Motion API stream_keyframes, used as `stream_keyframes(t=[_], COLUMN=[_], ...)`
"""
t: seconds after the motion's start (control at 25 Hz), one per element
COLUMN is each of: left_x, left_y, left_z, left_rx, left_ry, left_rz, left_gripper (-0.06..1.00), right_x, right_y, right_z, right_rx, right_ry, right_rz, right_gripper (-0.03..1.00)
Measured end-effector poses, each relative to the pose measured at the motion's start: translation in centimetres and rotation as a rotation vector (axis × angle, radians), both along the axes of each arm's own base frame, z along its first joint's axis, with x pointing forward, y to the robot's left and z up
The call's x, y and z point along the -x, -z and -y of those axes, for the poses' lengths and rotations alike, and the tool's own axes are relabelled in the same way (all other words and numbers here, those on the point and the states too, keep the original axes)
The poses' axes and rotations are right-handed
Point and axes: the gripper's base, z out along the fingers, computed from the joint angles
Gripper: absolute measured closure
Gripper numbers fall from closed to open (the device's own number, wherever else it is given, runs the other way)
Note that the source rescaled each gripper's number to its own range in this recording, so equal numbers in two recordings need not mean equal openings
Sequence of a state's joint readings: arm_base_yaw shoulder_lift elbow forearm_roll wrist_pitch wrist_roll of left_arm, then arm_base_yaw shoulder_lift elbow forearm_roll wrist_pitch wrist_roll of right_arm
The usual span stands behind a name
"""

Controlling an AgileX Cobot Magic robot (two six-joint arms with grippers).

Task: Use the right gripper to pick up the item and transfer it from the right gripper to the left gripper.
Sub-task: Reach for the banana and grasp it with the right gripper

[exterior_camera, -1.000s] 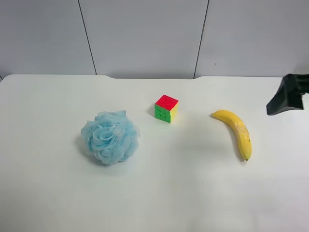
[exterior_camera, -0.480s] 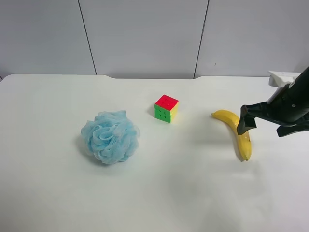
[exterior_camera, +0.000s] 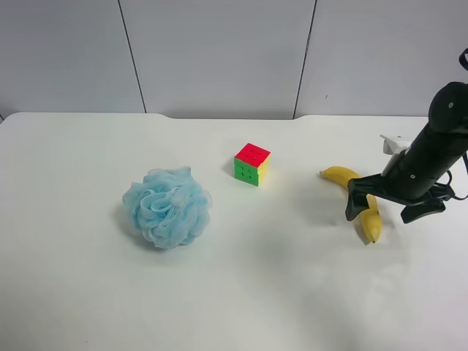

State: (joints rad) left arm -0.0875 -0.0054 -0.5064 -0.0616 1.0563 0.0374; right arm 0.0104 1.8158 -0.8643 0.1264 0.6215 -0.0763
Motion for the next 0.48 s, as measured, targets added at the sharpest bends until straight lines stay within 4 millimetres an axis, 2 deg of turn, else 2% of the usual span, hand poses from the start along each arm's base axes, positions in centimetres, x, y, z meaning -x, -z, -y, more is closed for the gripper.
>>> stream_keyframes(t=[0.32,0.48], left_x=[0.00,0.00], left_y=[0.00,0.00], left_z=[0.00,0.00], left_rx=[0.000,0.000], left_ry=[0.000,0.000], left_rz=[0.000,0.000], left_gripper=[-0.06,-0.06], right_x=[0.00,0.00], right_y=[0.68,0.68], right_z=[0.00,0.00], right_rx=[0.000,0.000], right_ry=[-0.001,-0.001], right_rz=[-0.021,-0.021], right_gripper=[-0.02,0.22])
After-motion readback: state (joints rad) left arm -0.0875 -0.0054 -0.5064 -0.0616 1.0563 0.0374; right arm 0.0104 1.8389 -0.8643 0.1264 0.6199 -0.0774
